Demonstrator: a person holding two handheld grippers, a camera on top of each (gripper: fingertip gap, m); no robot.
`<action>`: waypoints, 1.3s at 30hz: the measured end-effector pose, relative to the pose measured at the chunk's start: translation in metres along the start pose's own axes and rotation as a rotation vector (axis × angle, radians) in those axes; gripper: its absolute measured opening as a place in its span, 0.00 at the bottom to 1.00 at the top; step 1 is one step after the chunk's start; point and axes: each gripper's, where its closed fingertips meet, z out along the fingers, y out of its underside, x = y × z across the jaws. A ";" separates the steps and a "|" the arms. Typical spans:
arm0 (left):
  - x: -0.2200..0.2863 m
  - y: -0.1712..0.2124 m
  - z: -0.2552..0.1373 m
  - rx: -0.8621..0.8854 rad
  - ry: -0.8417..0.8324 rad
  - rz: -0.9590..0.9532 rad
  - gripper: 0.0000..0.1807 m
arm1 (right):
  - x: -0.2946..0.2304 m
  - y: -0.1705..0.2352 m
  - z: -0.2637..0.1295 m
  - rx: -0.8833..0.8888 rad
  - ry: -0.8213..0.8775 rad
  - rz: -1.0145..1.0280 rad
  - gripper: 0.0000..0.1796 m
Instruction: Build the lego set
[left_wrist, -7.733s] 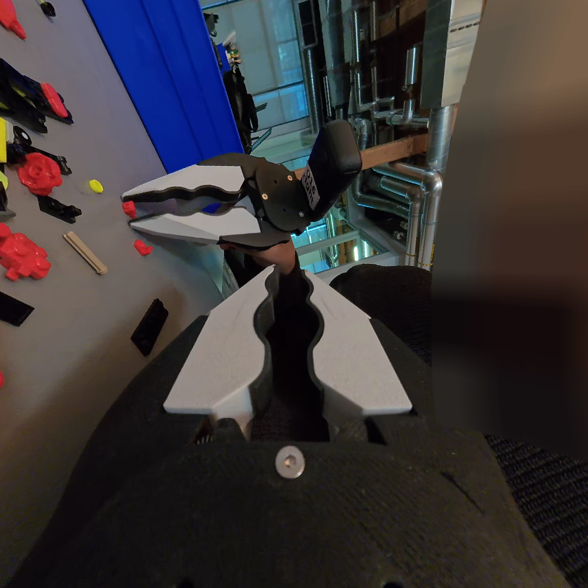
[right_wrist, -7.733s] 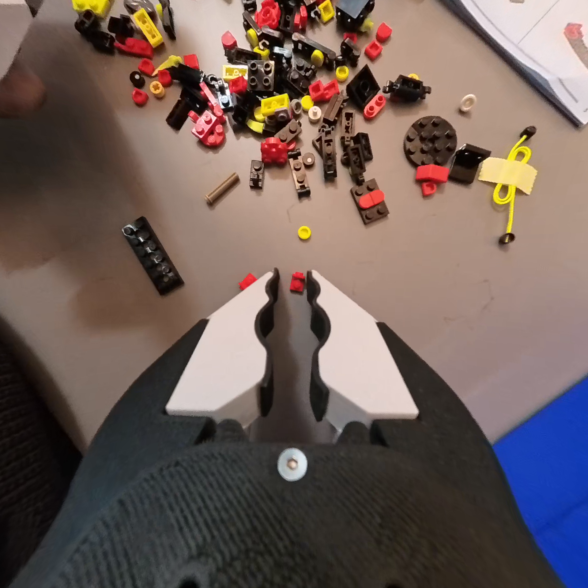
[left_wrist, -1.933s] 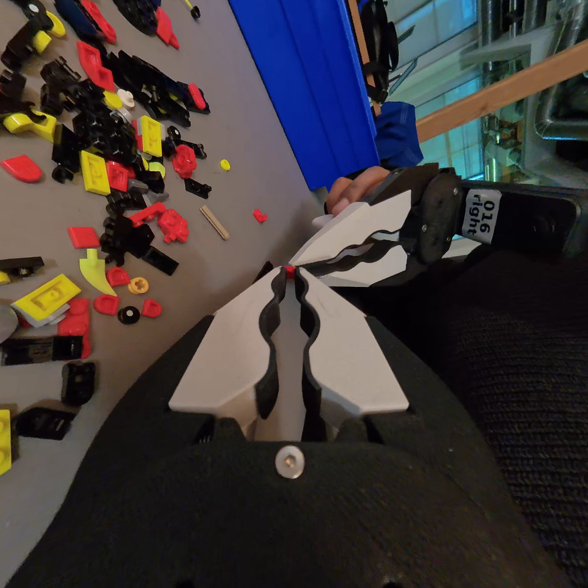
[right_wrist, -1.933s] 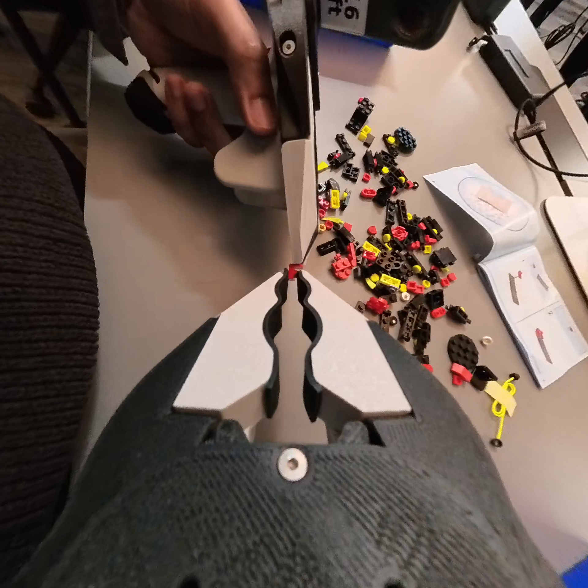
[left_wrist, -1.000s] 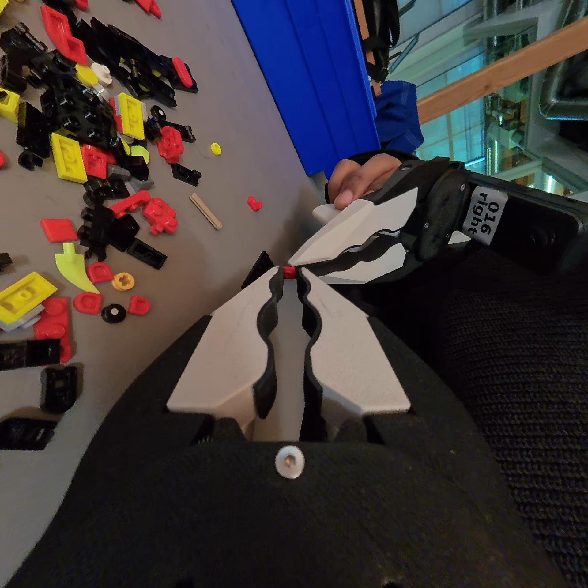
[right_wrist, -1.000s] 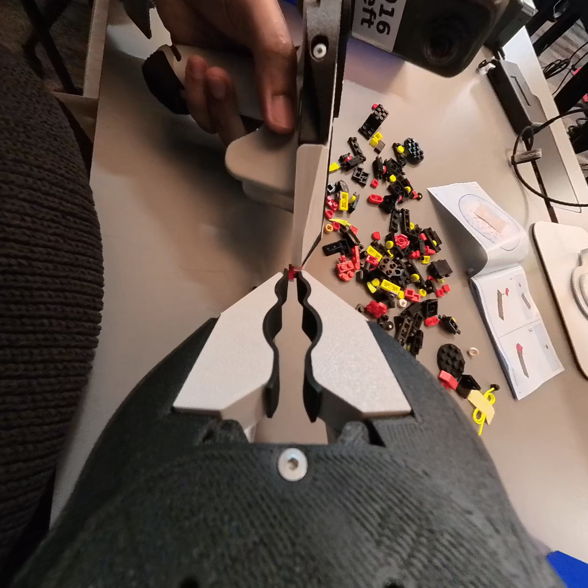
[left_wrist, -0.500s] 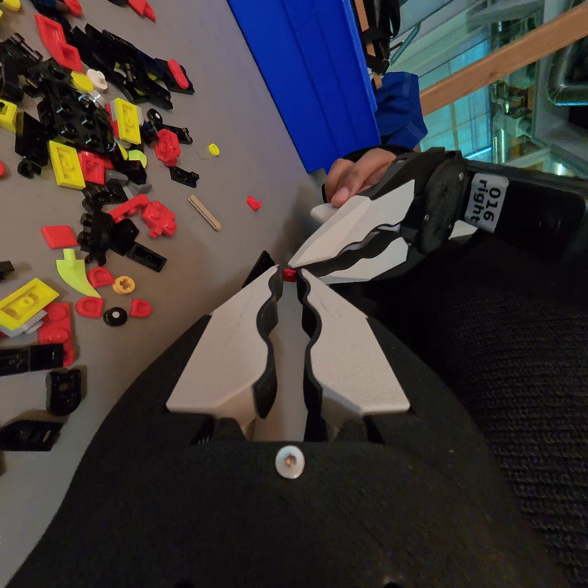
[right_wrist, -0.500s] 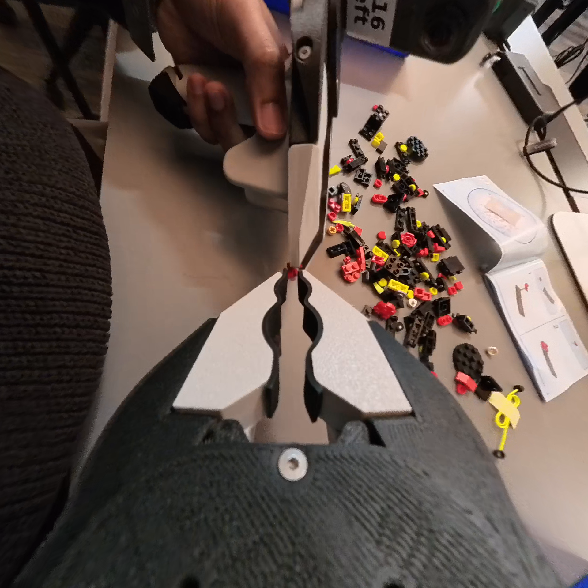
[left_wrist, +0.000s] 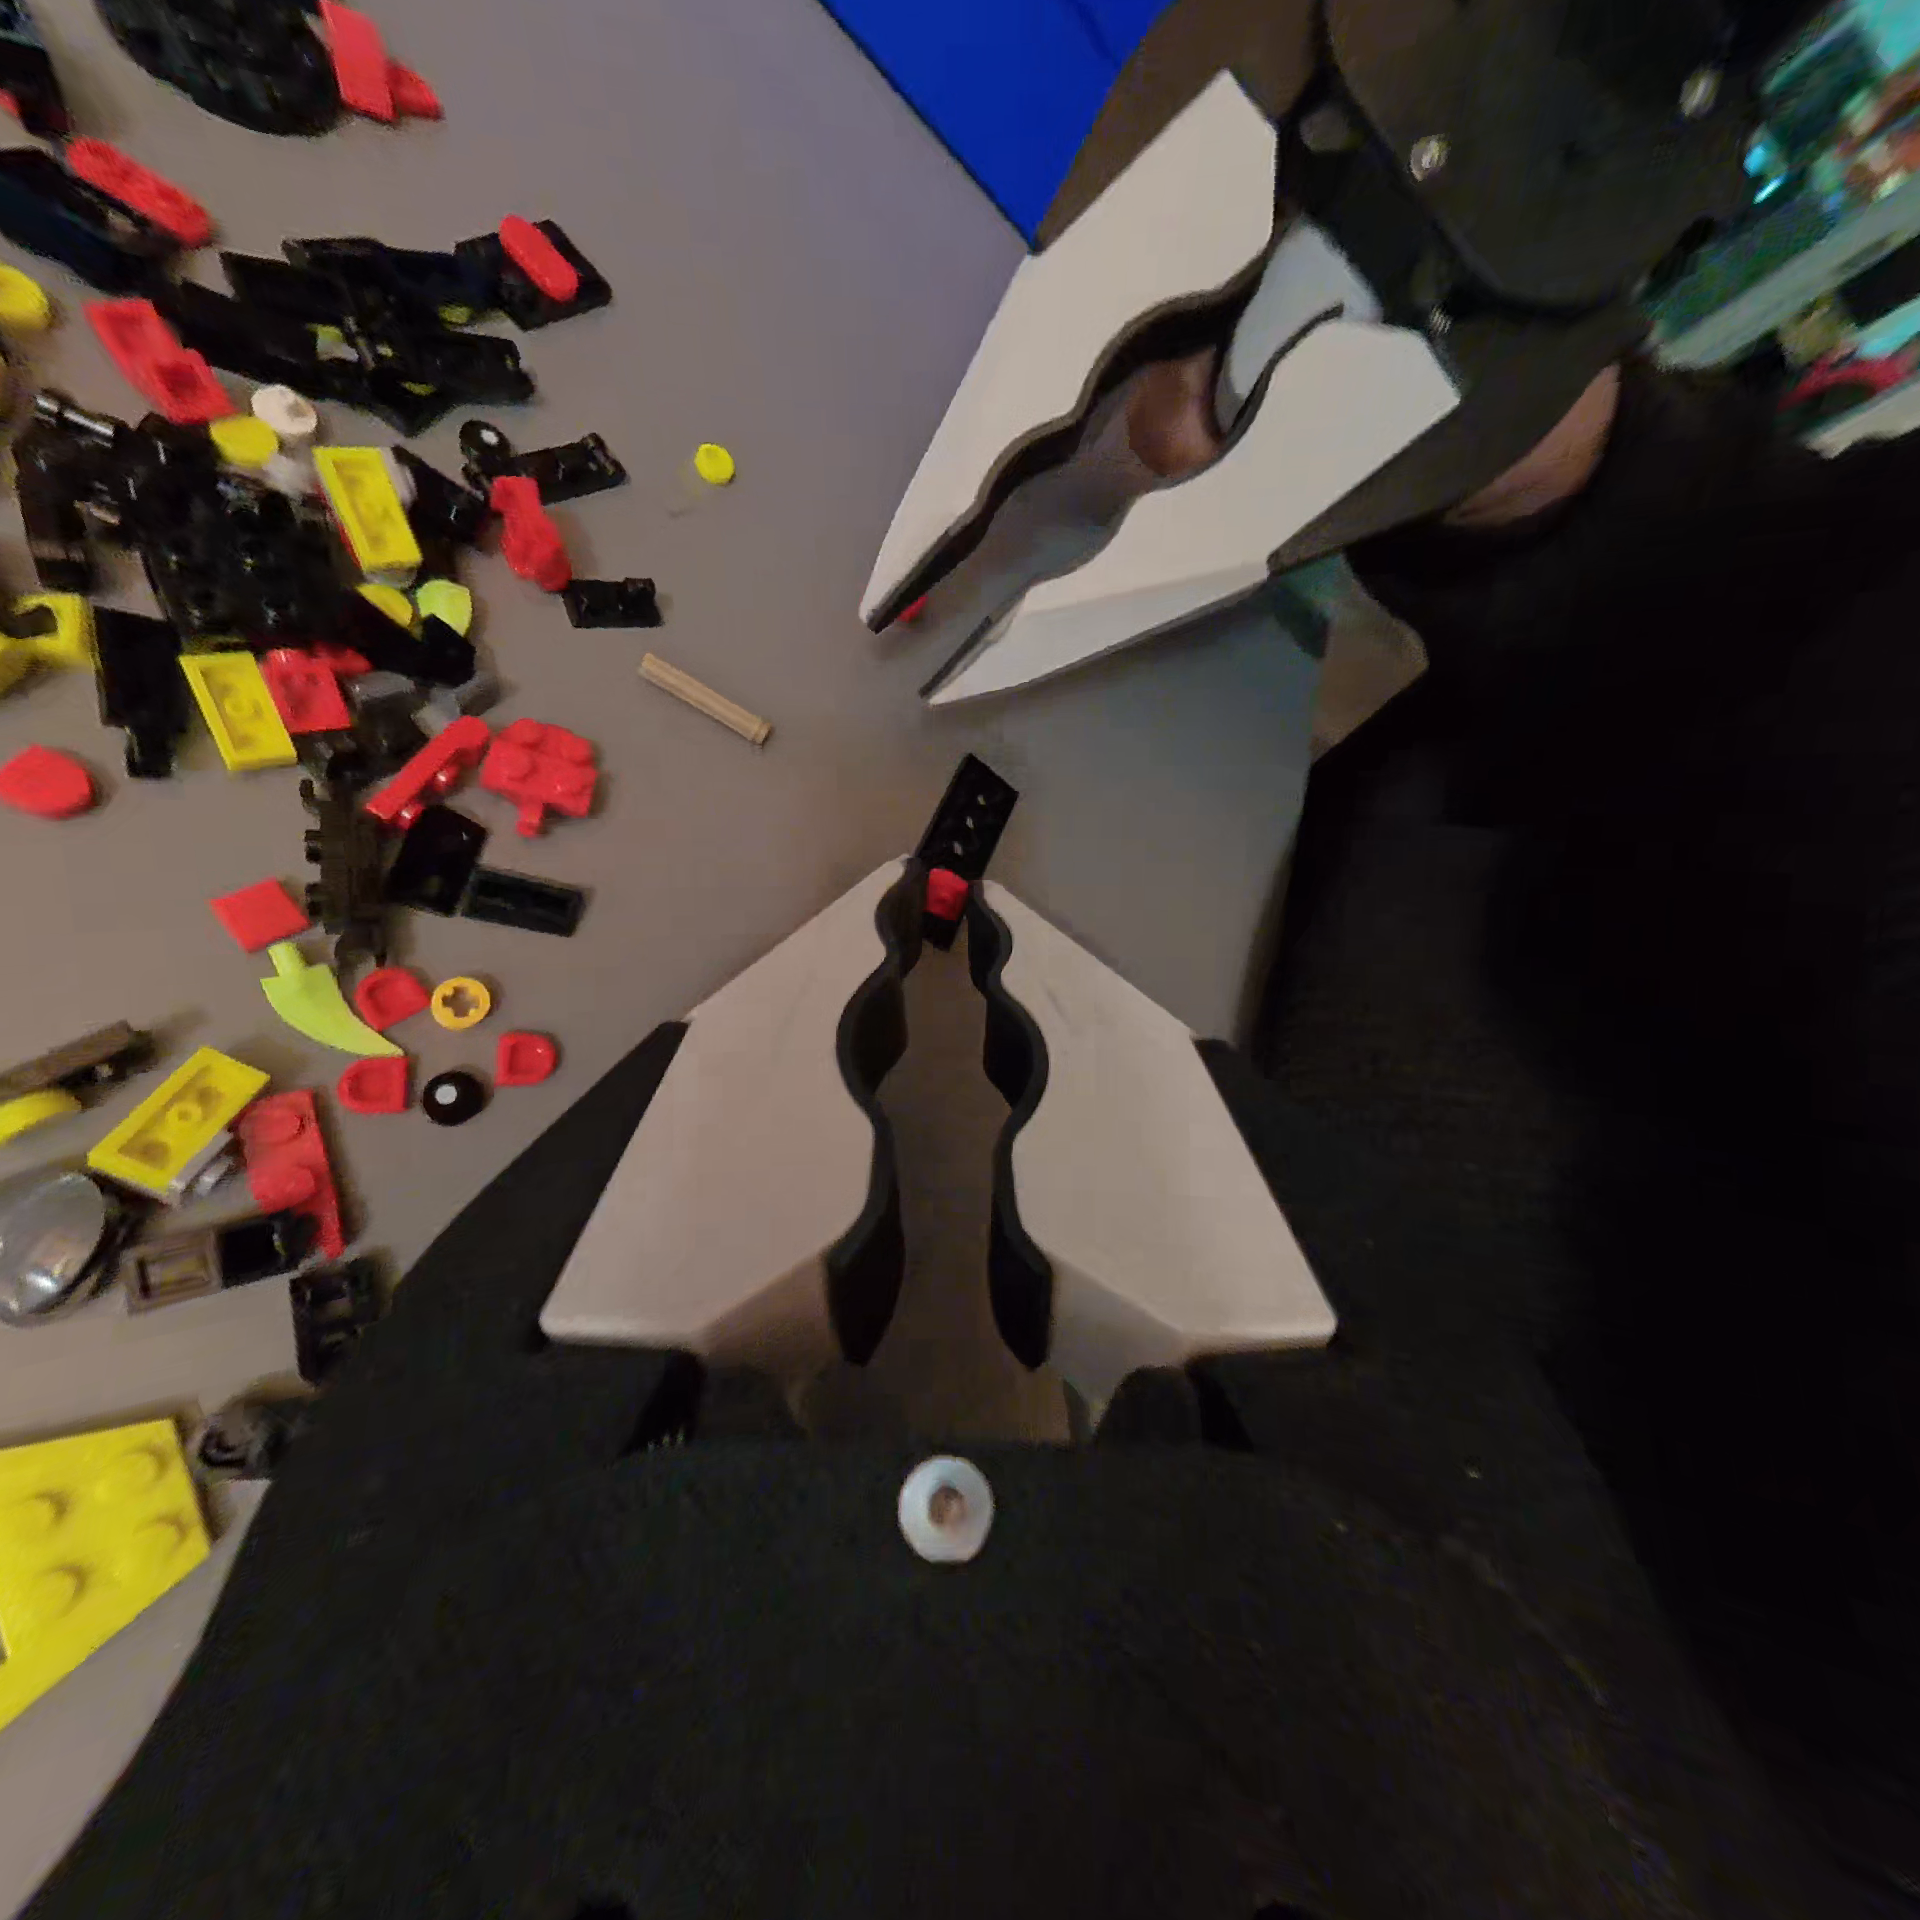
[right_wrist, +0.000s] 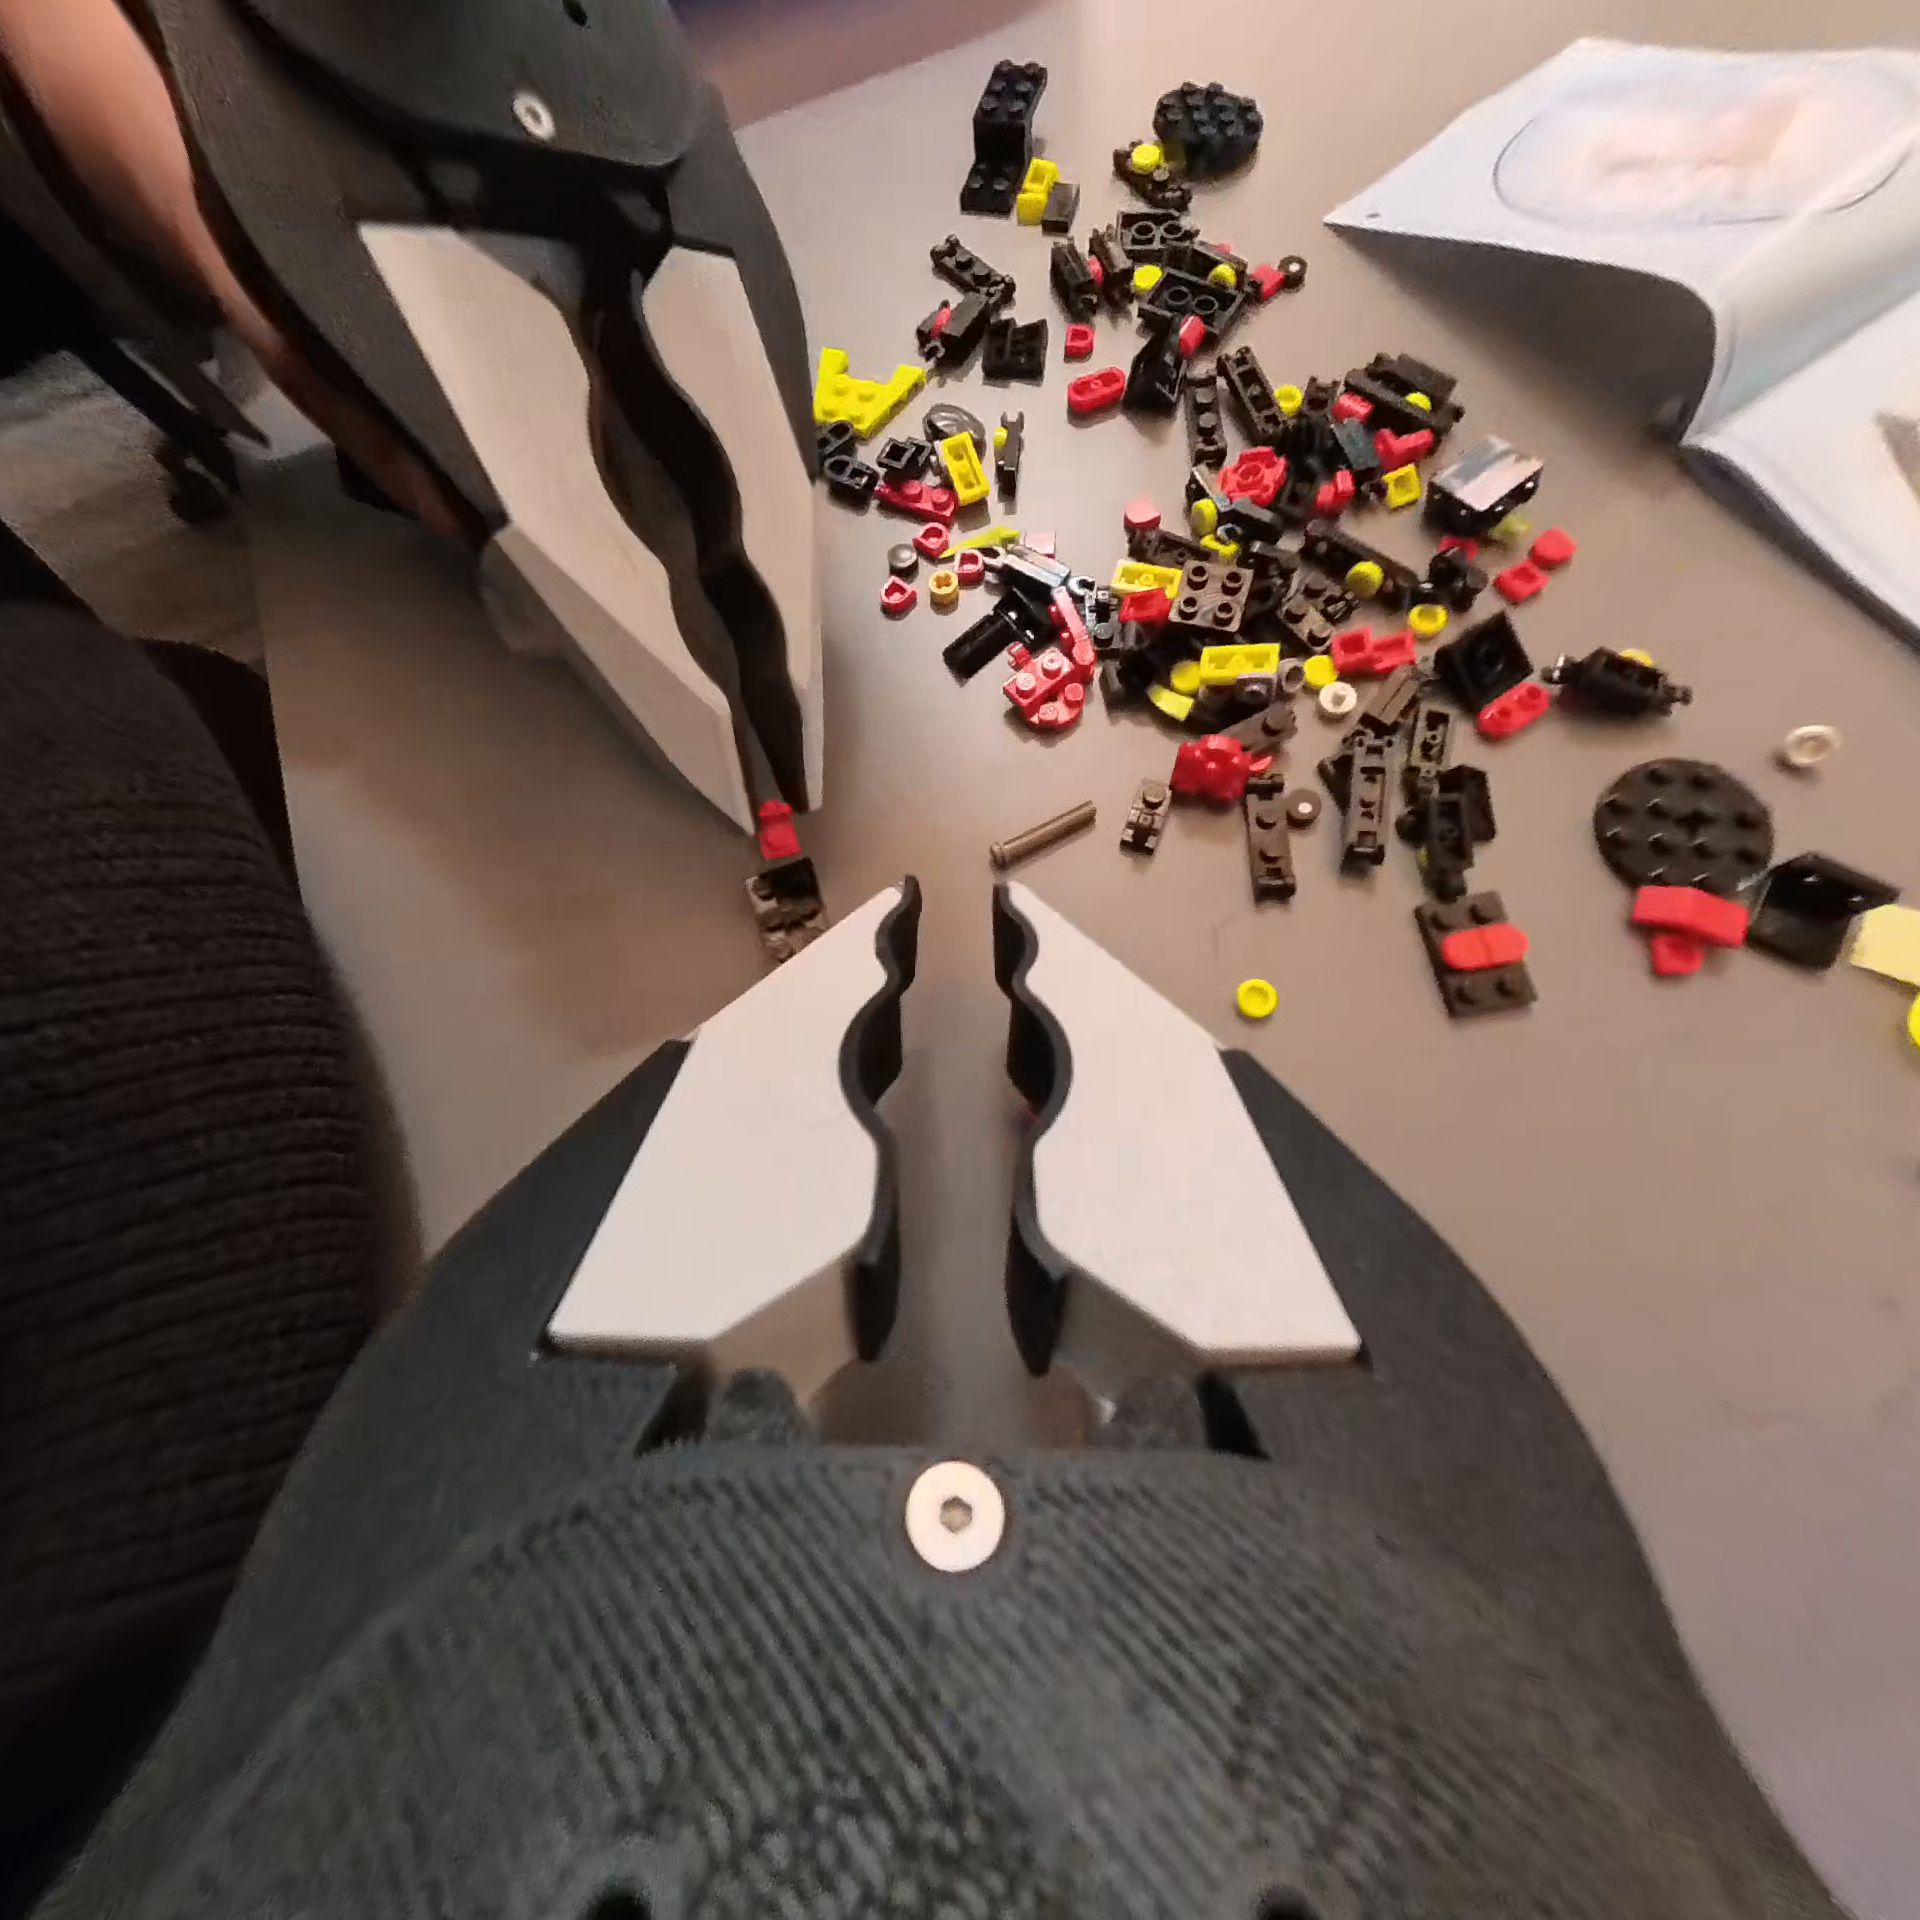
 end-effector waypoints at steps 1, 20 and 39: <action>-0.002 0.003 0.002 -0.018 -0.020 0.024 0.03 | -0.001 0.000 0.000 0.002 -0.009 0.009 0.07; -0.003 0.009 0.010 -0.053 -0.019 0.074 0.03 | -0.005 0.003 0.002 -0.001 -0.068 0.069 0.05; -0.003 0.012 0.012 -0.072 -0.031 0.092 0.03 | -0.031 0.008 0.017 -0.065 -0.132 -0.002 0.03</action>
